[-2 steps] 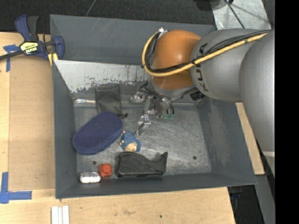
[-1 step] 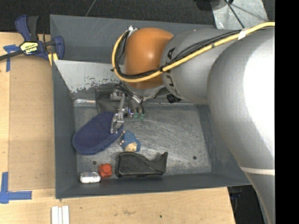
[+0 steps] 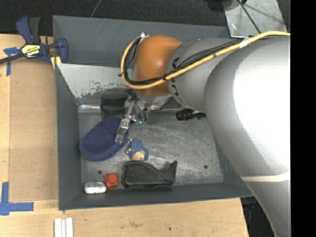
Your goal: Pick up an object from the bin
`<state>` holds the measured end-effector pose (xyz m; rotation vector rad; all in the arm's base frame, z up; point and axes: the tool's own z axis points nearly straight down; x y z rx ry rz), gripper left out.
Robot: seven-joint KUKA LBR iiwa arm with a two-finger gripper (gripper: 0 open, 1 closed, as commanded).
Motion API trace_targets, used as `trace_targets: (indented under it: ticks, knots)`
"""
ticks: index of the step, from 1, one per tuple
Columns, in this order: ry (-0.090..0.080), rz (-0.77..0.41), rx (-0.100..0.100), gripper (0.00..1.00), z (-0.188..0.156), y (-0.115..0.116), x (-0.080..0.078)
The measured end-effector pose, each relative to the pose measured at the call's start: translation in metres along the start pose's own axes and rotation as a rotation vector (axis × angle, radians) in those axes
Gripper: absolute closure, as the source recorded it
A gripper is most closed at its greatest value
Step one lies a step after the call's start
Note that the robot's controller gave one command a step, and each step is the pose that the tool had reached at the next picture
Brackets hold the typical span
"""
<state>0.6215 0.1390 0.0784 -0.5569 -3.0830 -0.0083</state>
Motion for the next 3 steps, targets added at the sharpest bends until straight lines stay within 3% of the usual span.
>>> trace_targets:
  ticks: [1, 2, 3]
  knots:
    - [-0.015, 0.0, -0.008, 1.0, -0.004, 0.002, -0.004]
    - [-0.019, 0.041, -0.003, 1.0, -0.118, 0.005, -0.002]
    - [-0.019, 0.027, -0.003, 1.0, -0.188, 0.01, -0.001]
